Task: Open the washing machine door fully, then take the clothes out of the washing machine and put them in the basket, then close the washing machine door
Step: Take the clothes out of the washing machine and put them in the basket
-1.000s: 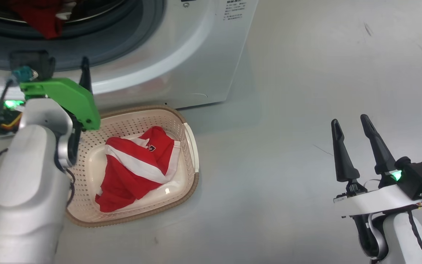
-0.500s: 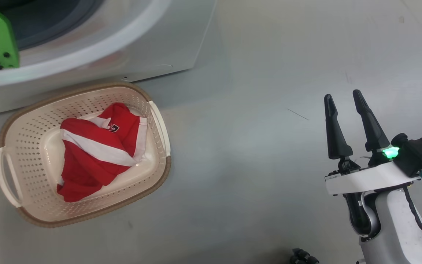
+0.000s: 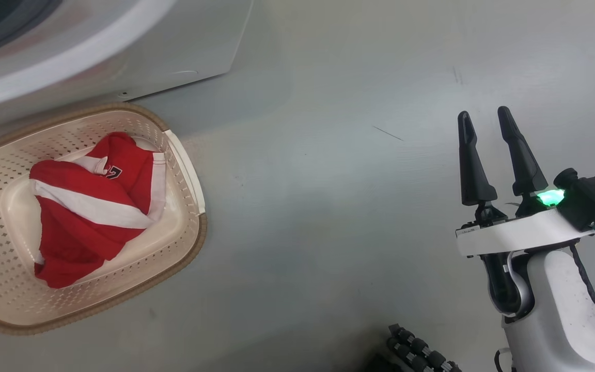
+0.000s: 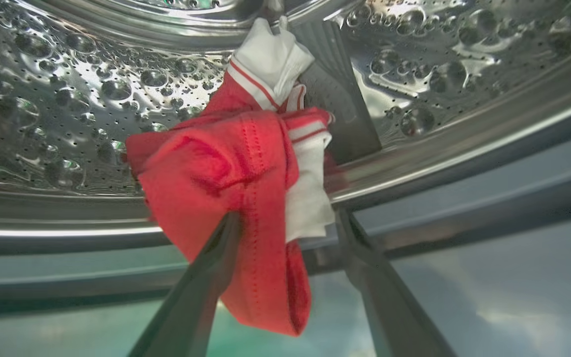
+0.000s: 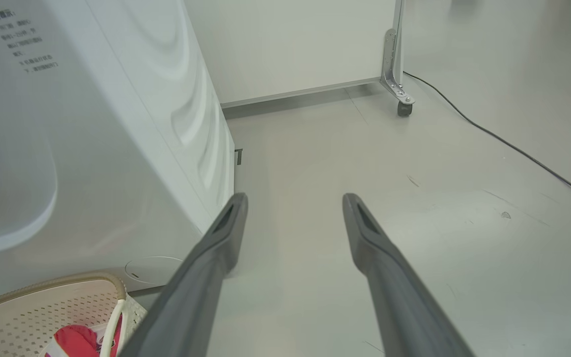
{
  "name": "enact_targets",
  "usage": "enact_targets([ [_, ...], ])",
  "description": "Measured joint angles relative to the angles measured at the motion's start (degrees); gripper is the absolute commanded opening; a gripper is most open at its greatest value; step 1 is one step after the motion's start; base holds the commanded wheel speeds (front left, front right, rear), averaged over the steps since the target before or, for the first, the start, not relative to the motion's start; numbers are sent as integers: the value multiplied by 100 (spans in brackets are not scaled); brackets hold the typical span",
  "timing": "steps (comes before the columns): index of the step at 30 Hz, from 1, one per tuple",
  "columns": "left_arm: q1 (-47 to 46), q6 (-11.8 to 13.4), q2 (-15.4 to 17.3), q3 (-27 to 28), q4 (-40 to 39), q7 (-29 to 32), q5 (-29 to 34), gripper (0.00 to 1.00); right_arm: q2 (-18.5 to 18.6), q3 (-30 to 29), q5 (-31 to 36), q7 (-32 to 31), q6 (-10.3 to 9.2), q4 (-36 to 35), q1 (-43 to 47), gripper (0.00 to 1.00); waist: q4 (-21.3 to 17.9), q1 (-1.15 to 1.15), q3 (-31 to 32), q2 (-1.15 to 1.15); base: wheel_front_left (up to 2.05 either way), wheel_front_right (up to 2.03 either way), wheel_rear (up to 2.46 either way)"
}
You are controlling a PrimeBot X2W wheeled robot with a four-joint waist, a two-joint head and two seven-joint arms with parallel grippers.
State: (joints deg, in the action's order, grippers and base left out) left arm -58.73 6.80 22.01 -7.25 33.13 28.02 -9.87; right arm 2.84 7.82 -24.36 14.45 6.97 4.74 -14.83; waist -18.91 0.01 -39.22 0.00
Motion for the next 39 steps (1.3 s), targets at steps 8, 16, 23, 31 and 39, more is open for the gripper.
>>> enact_targets([
  [8, -70, 0, 118, 323, 154, 94, 416, 100, -16, 9, -16, 0, 1, 59, -35, 100, -63, 0, -73, 0, 0, 0, 0],
  [16, -144, 0, 31, 345, 107, 109, 505, 0, -24, 3, -15, 1, 1, 96, -126, 100, -22, -1, -106, 0, 0, 0, 0],
  [23, -199, 0, -146, 298, -33, -45, 538, 0, -25, -36, -14, 1, 1, 98, -147, 100, 48, -1, -128, 0, 0, 0, 0],
  [31, -215, 1, -390, 213, -240, -553, 535, 0, -29, -155, 32, 1, 2, 101, -171, 100, 199, -1, -82, 0, 0, 0, 0],
  [39, -82, 1, -530, 374, -664, -1262, 414, 0, -14, -172, 94, 1, 2, 101, -172, 100, 352, -1, 73, 0, 0, 0, 0],
])
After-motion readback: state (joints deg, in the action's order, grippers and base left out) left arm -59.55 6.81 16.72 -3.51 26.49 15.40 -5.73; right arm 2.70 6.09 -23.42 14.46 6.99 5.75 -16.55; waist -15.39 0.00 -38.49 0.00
